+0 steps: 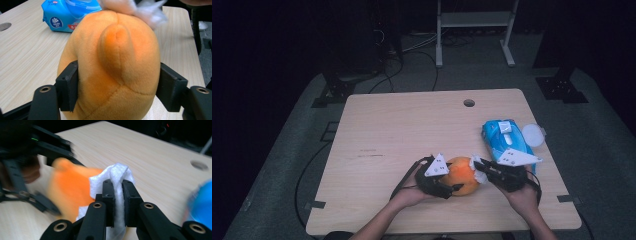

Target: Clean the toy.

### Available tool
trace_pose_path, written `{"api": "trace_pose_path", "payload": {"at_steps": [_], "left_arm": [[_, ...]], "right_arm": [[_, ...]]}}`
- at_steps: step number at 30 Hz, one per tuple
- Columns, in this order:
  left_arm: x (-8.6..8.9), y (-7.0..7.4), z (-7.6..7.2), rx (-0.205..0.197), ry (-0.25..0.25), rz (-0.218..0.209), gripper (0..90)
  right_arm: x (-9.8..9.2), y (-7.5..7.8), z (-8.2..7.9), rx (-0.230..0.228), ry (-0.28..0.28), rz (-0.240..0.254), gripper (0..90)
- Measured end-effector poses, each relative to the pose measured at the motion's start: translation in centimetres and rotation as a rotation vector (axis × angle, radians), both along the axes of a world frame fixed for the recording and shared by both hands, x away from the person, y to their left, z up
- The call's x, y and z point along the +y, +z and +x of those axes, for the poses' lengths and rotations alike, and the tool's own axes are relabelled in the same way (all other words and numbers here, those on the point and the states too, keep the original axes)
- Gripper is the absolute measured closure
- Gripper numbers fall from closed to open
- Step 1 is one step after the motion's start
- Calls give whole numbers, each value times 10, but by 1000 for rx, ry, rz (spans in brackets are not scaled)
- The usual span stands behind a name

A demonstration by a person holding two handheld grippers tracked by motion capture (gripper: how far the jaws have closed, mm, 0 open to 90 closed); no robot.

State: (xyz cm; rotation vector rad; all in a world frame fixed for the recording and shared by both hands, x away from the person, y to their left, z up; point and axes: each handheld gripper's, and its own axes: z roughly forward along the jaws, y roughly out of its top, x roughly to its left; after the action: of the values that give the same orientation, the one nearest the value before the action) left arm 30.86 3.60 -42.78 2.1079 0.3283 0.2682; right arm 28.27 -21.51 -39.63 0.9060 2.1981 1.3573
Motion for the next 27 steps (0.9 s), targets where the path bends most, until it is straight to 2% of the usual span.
{"api": "trace_pose_path", "payload": {"at_steps": [1,2,4,7,10,13,15,18,20,24,25,27], "left_arm": [[-1,0,0,1,0,-3,282],[-2,-1,0,6,-1,-5,273],[-4,-2,-1,5,-4,-3,255],[-5,-3,-4,-16,-18,16,239],[-7,-5,-8,-30,-27,20,235],[-7,-6,-7,-37,-27,17,238],[-8,-7,-9,-49,-35,16,239],[-11,-7,-11,-67,-47,26,239],[-13,-8,-13,-73,-62,36,237],[-14,-10,-16,-82,-82,54,230],[-13,-10,-16,-81,-81,51,230],[-12,-10,-15,-74,-76,38,233]], "right_arm": [[-4,-1,1,23,-7,19,811],[-6,-2,2,27,-8,26,811],[0,0,-2,12,11,15,812],[20,3,-11,-5,85,16,811],[30,5,-14,-15,114,22,809],[25,4,-9,-23,93,10,809],[17,3,-4,-32,46,-25,810],[2,-2,4,15,6,-9,810],[2,-1,2,30,14,14,811],[18,0,-3,9,61,1,811],[20,0,-2,7,65,-10,810],[17,0,1,19,61,4,810]]}}
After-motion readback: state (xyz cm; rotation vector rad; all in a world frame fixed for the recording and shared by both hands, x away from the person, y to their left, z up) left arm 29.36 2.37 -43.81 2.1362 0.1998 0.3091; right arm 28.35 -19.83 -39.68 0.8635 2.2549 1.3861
